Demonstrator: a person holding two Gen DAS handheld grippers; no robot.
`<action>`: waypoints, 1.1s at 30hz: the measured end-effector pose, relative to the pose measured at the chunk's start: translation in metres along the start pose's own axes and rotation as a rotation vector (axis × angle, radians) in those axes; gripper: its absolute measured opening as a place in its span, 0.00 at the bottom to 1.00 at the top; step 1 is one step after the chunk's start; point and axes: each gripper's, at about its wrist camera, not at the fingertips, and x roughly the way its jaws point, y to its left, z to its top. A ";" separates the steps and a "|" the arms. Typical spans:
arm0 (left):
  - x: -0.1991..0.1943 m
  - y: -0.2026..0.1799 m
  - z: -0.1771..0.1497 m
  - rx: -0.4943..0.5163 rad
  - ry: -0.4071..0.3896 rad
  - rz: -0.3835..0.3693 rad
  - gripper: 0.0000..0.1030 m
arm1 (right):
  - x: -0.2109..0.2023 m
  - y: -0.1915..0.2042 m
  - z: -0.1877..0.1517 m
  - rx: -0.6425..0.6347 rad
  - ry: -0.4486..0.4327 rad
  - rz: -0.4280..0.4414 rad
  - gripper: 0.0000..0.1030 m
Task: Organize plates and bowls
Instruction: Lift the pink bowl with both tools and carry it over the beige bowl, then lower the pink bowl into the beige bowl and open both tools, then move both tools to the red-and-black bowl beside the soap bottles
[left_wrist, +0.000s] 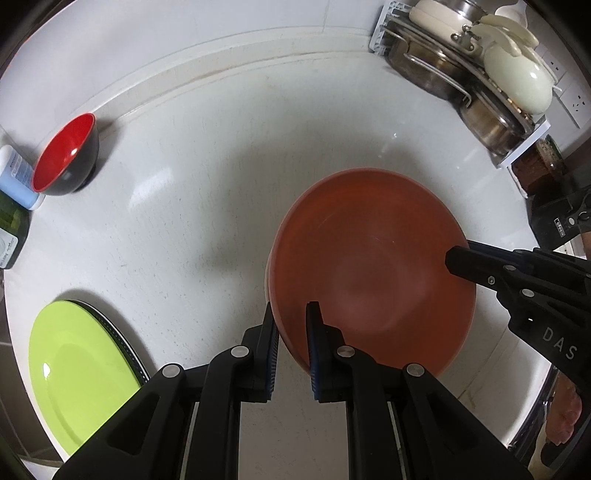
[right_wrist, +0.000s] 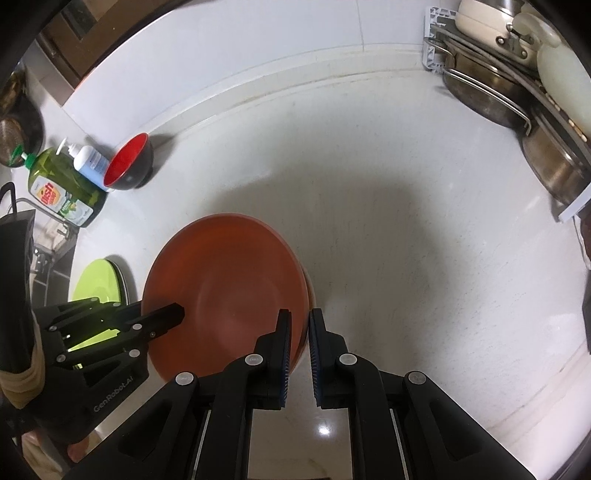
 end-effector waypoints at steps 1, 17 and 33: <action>0.000 0.000 0.000 0.000 -0.003 0.004 0.15 | 0.001 0.000 0.000 0.002 0.004 0.001 0.11; 0.001 0.002 0.003 -0.021 -0.009 -0.004 0.43 | 0.014 -0.002 -0.002 0.006 0.042 0.025 0.25; -0.022 0.022 0.006 -0.030 -0.090 0.056 0.53 | -0.005 0.019 0.007 -0.051 -0.028 -0.001 0.32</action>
